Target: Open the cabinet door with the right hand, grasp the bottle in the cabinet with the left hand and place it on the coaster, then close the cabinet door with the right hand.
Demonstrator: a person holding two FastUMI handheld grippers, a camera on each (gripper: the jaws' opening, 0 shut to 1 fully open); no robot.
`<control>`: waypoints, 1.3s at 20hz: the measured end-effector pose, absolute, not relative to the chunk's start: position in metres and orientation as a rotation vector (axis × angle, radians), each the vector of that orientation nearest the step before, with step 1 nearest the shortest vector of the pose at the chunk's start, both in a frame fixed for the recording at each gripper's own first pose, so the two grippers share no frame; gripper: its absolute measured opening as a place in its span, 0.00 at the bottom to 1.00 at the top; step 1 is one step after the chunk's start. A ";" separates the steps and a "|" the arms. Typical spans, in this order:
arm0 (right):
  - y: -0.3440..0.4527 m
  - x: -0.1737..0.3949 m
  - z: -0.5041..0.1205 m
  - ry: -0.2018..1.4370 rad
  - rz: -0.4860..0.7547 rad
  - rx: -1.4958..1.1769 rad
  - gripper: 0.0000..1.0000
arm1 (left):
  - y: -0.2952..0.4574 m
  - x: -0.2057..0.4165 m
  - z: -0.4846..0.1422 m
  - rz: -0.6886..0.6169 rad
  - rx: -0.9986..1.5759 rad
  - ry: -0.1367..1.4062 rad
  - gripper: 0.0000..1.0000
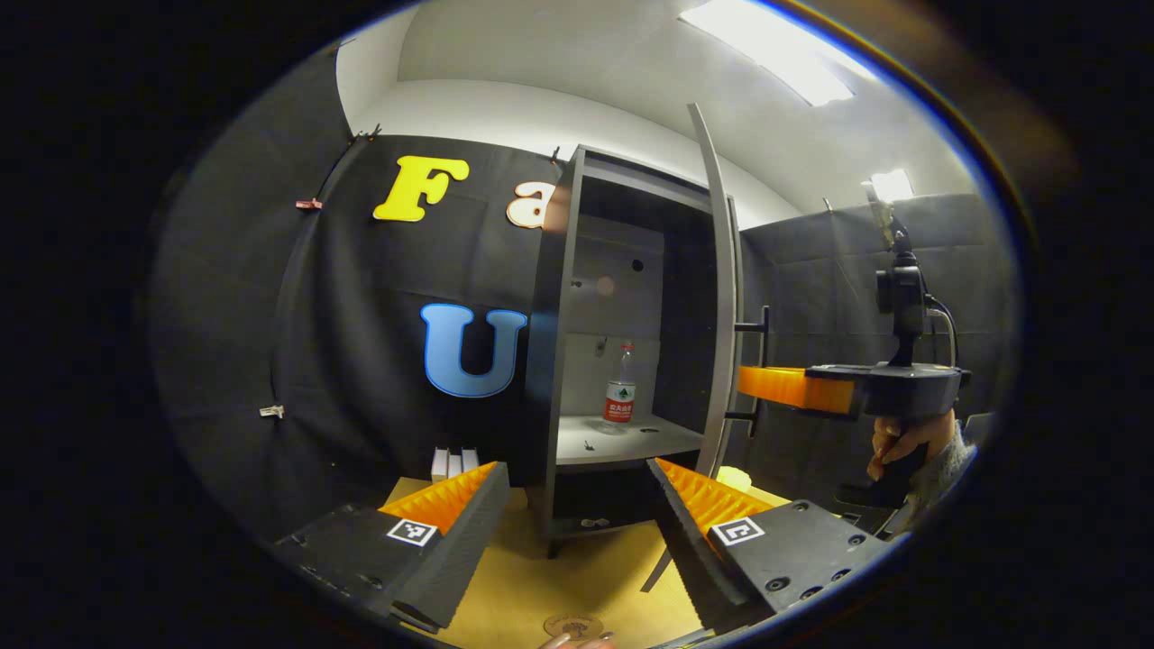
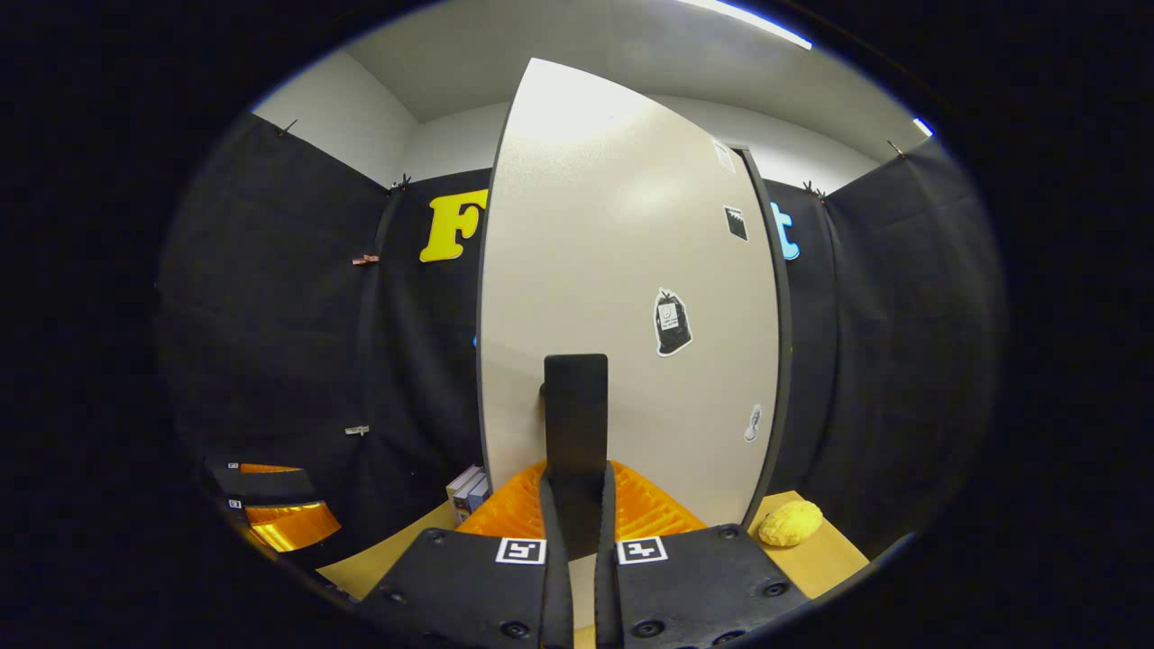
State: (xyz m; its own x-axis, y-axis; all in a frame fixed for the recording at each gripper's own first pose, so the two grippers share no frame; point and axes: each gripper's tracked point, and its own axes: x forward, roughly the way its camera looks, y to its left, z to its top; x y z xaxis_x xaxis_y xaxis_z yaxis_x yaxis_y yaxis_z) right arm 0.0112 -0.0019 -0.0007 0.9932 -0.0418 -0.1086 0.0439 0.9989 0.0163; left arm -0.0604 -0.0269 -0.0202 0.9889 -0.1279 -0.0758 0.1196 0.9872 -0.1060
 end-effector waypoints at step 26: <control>-0.192 -0.078 0.019 0.097 -0.259 -0.003 0.06 | -0.245 0.038 -0.020 -0.479 -0.136 0.108 0.95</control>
State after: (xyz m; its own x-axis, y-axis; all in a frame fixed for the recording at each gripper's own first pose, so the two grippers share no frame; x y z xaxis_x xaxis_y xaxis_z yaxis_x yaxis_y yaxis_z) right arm -0.0776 -0.1917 0.0186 0.9619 -0.2562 -0.0955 0.2559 0.9666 -0.0158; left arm 0.0383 -0.2449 -0.0200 0.8820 -0.4657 -0.0716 0.4514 0.8787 -0.1556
